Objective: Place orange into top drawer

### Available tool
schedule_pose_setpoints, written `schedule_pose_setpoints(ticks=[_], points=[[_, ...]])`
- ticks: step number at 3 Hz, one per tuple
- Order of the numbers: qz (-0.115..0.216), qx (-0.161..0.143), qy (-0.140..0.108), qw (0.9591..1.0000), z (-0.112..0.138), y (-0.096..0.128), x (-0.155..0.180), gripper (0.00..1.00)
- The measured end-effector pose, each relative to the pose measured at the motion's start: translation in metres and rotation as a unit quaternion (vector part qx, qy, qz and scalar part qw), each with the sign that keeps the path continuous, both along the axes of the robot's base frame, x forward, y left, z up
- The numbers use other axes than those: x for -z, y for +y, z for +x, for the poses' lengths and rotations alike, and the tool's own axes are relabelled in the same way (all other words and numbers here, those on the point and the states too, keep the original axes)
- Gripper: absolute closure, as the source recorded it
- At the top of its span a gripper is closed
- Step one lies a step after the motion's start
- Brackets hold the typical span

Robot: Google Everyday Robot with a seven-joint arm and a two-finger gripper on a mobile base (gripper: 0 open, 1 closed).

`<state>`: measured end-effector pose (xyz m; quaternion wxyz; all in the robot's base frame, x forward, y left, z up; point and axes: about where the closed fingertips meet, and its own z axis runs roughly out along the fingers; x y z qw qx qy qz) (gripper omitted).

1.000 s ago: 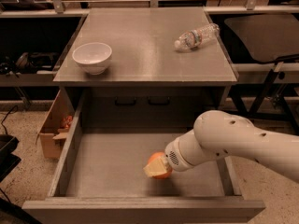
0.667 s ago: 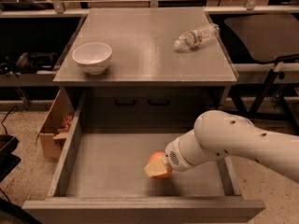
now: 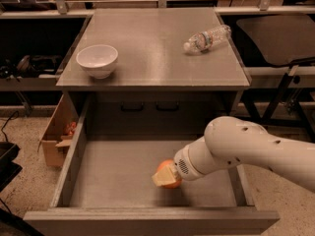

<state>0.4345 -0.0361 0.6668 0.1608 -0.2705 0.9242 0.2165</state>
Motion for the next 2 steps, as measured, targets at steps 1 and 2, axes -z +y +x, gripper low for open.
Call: schedule_pose_setpoints(ticks=[1,2], points=[[0.000,0.000,0.000,1.0000,0.0000,0.0000,0.0000,0.00],[0.000,0.000,0.000,1.0000,0.0000,0.0000,-0.0001,0.00]])
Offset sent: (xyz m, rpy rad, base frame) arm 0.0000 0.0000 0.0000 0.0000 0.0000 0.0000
